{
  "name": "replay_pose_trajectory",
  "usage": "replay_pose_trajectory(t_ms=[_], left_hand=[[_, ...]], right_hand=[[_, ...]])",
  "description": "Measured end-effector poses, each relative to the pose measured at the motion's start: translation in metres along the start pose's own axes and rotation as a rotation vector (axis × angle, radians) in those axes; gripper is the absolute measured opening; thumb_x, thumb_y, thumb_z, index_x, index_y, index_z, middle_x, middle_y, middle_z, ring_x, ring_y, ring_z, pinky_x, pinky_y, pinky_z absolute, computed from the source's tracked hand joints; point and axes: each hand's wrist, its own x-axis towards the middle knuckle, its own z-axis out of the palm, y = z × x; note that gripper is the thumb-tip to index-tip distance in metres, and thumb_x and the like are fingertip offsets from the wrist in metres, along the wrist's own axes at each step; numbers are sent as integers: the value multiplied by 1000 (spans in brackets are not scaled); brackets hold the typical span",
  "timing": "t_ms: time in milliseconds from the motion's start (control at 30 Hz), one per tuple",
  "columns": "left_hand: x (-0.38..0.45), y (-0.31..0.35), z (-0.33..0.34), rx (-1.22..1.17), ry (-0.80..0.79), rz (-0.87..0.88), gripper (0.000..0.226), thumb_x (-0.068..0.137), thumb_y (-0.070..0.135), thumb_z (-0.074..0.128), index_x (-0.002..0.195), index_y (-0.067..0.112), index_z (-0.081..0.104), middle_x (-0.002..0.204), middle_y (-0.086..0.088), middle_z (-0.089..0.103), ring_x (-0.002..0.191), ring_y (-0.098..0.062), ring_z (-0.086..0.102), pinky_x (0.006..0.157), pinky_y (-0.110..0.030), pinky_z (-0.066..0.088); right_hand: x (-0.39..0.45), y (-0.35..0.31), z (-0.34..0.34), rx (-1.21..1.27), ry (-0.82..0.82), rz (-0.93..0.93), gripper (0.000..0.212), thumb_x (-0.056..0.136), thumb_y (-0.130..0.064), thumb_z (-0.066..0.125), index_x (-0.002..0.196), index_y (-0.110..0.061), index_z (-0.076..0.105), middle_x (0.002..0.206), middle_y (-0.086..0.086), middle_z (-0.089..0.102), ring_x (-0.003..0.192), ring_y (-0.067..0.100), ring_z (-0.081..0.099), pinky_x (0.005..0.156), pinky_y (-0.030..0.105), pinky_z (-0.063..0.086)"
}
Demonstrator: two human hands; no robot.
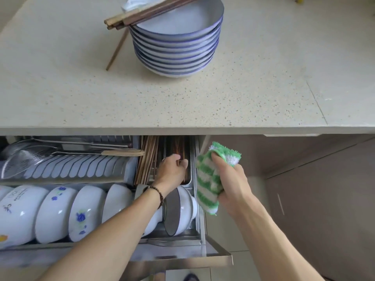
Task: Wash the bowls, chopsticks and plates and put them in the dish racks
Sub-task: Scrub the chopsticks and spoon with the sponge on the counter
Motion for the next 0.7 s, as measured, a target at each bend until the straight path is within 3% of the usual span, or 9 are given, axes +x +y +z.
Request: replay_pose_trajectory(t_ms=[100,200,267,333,433,467,533,633,700], left_hand=[[-42,19,-20,-247,75,217,26,103,30,52,121,18,66,118,4,62,107,-9,60,92,-25,46],[-84,44,-50,-294,-58,398,24,87,36,60,110,33,67,113,15,62,110,2,58,95,-22,47],[-100,61,-68,-239,-126,439,18,84,34,66,102,35,67,101,16,69,100,0,64,90,-25,51],[-109,77,-85,-239,-85,418,6,89,28,70,93,33,67,87,16,72,84,-1,67,78,-26,54],[-121,100,-114,-240,-1,365,9,97,22,63,92,28,68,86,10,73,82,-10,70,74,-31,58],[-125,107,-123,-248,12,371,9,97,19,63,93,25,68,88,7,74,85,-12,71,75,-31,58],[-131,124,-143,-250,19,398,8,94,12,64,91,18,69,87,2,73,87,-17,69,75,-29,55],[-138,148,-170,-280,-7,418,4,92,17,67,91,16,71,88,1,74,88,-20,71,80,-36,55],[-137,160,-186,-314,-5,422,8,93,24,68,92,19,74,90,0,76,89,-22,72,83,-42,56]], right_hand=[[-17,-9,4,-24,-94,-44,48,83,-42,70,106,0,70,98,29,71,84,34,66,85,50,54],[-39,-25,10,-40,-166,-109,39,92,-36,67,97,3,71,69,20,64,69,33,62,74,49,52],[-54,-37,16,-30,-196,-149,36,95,-29,66,100,7,65,64,13,59,59,29,58,64,42,49],[-70,-51,23,48,-244,-144,47,87,-26,75,122,-1,55,89,18,69,79,30,70,74,44,56],[-88,-77,27,216,-327,-69,103,60,-29,94,146,-43,39,146,9,53,125,32,60,101,56,50],[-94,-87,26,254,-366,-59,100,59,-30,93,143,-47,43,147,7,52,126,34,59,103,58,48],[-109,-112,23,217,-398,-90,64,74,-29,76,135,-33,56,129,15,66,114,38,66,100,60,50],[-123,-143,20,-33,-286,-272,19,96,-14,63,113,-8,65,101,23,72,84,36,71,76,51,59],[-131,-162,22,-176,-213,-409,14,96,-19,65,98,-5,66,92,21,73,82,37,71,79,55,58]])
